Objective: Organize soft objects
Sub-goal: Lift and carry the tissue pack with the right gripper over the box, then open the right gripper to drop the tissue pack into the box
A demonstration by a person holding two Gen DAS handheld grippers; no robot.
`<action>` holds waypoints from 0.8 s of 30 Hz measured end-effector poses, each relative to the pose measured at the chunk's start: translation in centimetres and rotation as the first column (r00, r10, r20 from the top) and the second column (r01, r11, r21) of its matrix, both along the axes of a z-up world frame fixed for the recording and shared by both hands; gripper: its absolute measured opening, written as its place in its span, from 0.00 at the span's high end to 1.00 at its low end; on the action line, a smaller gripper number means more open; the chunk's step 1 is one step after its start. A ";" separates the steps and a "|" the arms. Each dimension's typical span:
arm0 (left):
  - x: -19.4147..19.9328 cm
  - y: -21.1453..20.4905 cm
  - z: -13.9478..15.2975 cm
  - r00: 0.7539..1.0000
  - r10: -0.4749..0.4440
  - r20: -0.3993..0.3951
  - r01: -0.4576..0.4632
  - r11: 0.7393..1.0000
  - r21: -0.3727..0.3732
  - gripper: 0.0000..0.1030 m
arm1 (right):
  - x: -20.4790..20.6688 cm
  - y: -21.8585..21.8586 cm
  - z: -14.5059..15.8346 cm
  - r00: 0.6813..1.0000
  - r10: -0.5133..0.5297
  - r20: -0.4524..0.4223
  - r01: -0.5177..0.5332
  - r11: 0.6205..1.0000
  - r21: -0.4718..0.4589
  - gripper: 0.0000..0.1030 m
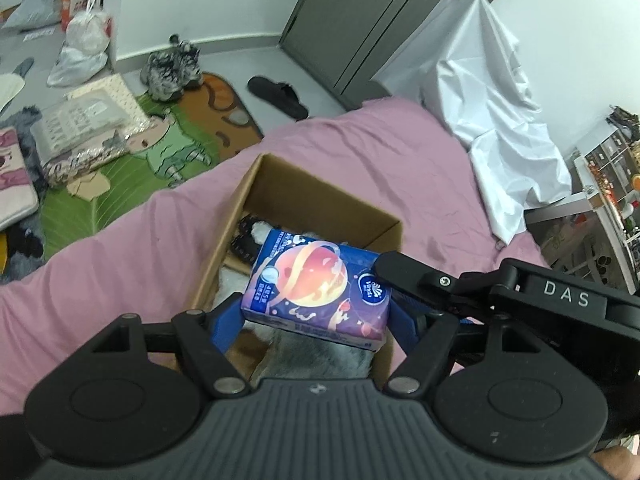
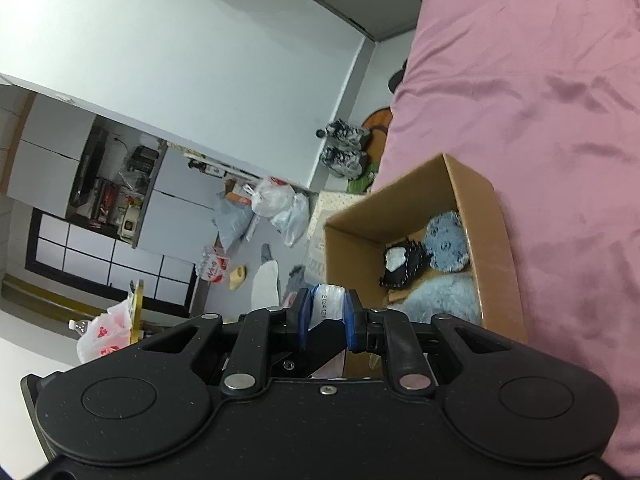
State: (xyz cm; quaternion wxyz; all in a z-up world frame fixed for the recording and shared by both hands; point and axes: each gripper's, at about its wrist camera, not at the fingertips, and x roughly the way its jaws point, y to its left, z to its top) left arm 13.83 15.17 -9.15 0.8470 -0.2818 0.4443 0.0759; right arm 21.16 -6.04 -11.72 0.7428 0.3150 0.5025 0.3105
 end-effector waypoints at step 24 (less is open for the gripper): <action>-1.9 1.0 0.0 0.991 0.043 -0.130 -0.040 0.999 0.028 0.18 | -1.6 -1.5 0.3 0.997 0.007 -0.076 -0.009 0.999 -0.035 0.53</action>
